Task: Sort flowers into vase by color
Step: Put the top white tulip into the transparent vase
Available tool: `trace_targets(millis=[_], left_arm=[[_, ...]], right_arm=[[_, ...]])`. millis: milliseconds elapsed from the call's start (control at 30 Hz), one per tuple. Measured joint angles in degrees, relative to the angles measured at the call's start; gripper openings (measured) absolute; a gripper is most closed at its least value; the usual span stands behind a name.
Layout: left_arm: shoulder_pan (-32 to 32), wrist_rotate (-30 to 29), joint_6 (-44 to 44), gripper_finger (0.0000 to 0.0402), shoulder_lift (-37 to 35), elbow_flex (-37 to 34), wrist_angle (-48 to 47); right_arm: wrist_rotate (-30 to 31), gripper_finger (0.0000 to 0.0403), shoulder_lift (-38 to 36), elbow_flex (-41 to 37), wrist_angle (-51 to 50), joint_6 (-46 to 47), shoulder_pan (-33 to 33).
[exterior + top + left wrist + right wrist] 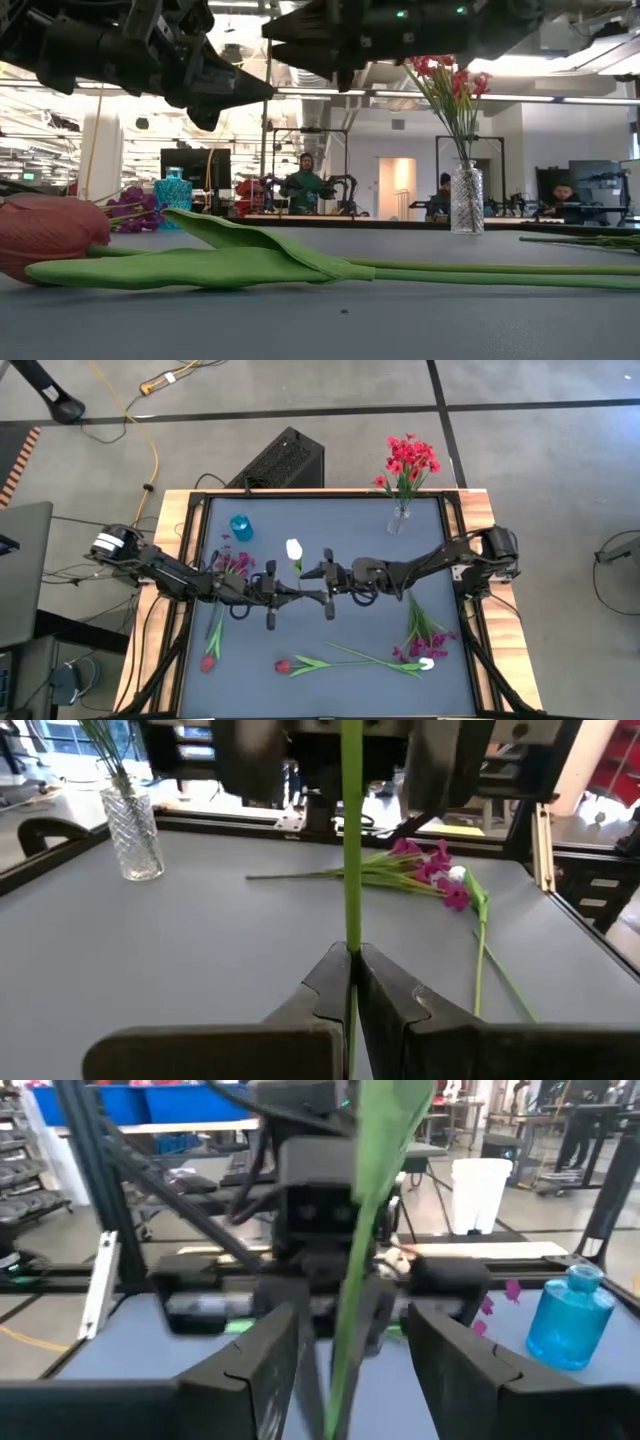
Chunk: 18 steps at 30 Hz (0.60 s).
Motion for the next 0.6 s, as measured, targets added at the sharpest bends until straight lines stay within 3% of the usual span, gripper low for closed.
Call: trace_targets(millis=[267,600], left_arm=[[0.00,-0.94,-0.02,0.0000,0.46,0.00,-1.13],[0.00,-1.27,0.43,0.0000,0.46,0.00,-1.38]], right_arm=[[-0.94,0.0185,2.15,3.58,-1.69,-1.73,0.25],[-0.85,0.0079,1.24,3.56,-5.11,-1.53,0.11]])
